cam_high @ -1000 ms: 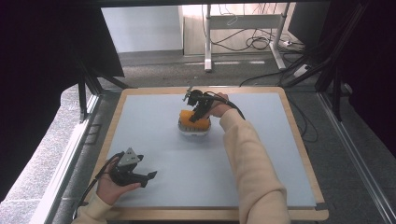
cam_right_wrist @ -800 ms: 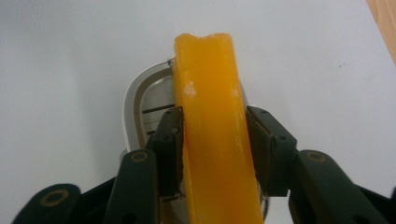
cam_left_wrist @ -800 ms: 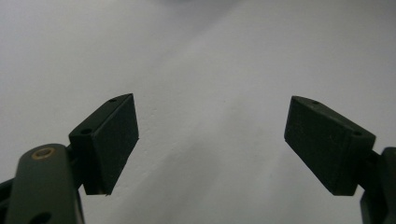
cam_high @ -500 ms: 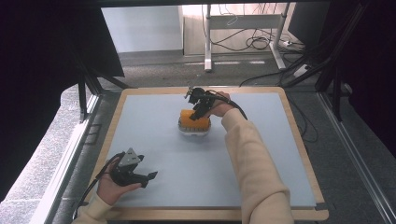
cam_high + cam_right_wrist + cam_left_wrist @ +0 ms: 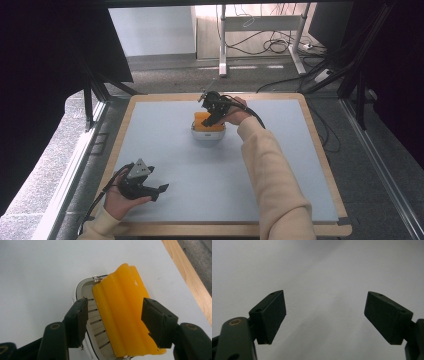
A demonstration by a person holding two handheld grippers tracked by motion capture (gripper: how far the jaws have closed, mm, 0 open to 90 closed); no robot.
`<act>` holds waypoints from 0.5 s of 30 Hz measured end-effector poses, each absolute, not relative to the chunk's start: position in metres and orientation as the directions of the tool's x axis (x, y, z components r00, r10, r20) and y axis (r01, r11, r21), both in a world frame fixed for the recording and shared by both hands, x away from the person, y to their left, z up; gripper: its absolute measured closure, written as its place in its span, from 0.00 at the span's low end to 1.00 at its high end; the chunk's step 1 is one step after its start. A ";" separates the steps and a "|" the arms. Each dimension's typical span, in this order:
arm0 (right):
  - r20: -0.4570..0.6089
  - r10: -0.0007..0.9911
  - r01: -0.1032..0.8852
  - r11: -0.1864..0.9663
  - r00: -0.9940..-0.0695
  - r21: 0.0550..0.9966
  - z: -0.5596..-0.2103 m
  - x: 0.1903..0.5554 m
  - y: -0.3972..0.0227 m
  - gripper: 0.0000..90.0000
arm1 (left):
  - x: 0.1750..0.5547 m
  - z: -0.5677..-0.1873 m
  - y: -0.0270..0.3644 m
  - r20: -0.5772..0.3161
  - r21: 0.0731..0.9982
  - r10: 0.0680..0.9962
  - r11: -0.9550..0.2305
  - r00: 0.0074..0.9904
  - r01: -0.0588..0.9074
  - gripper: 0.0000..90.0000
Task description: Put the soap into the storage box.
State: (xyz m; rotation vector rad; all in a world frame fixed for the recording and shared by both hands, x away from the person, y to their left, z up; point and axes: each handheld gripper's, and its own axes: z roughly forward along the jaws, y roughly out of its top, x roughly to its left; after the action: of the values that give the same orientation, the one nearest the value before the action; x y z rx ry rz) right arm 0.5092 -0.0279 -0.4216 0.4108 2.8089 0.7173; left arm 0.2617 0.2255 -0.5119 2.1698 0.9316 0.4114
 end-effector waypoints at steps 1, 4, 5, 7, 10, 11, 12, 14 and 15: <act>-0.131 0.325 0.220 0.838 -0.937 0.500 -0.421 0.509 -0.028 0.40 | 0.262 -0.512 0.226 0.007 0.729 0.727 -0.474 0.687 0.494 0.20; -0.130 0.341 0.231 0.827 -0.931 0.513 -0.419 0.508 -0.029 0.39 | 0.262 -0.512 0.225 0.005 0.728 0.726 -0.474 0.687 0.495 0.20; -0.130 0.341 0.231 0.827 -0.931 0.513 -0.419 0.508 -0.029 0.39 | 0.262 -0.512 0.225 0.005 0.728 0.726 -0.474 0.687 0.495 0.20; -0.129 0.357 0.239 0.813 -0.925 0.531 -0.416 0.507 -0.032 0.39 | 0.262 -0.512 0.225 0.004 0.729 0.727 -0.473 0.687 0.495 0.20; -0.128 0.384 0.255 0.792 -0.915 0.555 -0.414 0.503 -0.038 0.37 | 0.261 -0.512 0.225 0.003 0.731 0.727 -0.470 0.687 0.494 0.20; -0.128 0.384 0.255 0.792 -0.915 0.555 -0.414 0.503 -0.038 0.37 | 0.261 -0.512 0.225 0.003 0.731 0.727 -0.470 0.687 0.494 0.20; -0.126 0.389 0.258 0.785 -0.912 0.563 -0.413 0.502 -0.040 0.37 | 0.261 -0.511 0.225 0.005 0.732 0.727 -0.470 0.687 0.493 0.20; -0.113 0.406 0.272 0.769 -0.907 0.579 -0.412 0.498 -0.046 0.36 | 0.262 -0.511 0.225 0.004 0.733 0.728 -0.469 0.686 0.493 0.20; -0.108 0.422 0.281 0.751 -0.900 0.597 -0.411 0.493 -0.053 0.35 | 0.262 -0.511 0.225 0.008 0.730 0.727 -0.474 0.687 0.492 0.20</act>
State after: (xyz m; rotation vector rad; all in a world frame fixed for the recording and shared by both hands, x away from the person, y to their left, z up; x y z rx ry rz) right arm 0.4926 -0.0528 -0.4110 0.5537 2.7141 0.8699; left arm 0.2617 0.2252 -0.5111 2.1692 0.9299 0.4141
